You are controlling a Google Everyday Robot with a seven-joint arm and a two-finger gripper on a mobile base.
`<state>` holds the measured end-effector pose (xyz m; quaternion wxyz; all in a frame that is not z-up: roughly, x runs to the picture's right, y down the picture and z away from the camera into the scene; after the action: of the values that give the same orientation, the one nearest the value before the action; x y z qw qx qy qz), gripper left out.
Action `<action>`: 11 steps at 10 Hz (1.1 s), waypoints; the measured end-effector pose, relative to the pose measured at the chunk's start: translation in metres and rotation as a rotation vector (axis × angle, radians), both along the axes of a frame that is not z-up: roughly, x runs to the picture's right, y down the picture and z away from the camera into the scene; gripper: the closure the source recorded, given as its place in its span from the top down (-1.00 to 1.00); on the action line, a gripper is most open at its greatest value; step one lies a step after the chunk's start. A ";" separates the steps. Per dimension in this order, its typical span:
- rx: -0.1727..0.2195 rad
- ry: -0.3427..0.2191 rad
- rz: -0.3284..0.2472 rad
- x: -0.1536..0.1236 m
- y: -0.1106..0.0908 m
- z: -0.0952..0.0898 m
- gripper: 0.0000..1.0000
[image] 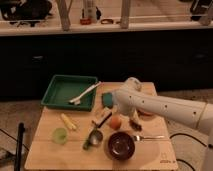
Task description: Place apple in plastic cup
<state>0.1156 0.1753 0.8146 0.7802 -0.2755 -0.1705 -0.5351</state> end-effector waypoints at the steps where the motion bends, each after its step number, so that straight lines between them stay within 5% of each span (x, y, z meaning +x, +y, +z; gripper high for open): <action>1: -0.012 -0.010 -0.001 -0.004 0.005 0.003 0.60; 5: -0.052 -0.037 -0.005 -0.020 0.020 0.015 0.54; 11: -0.076 -0.060 0.002 -0.029 0.023 0.023 -0.67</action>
<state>0.0864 0.1988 0.8372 0.7644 -0.2884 -0.2142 -0.5354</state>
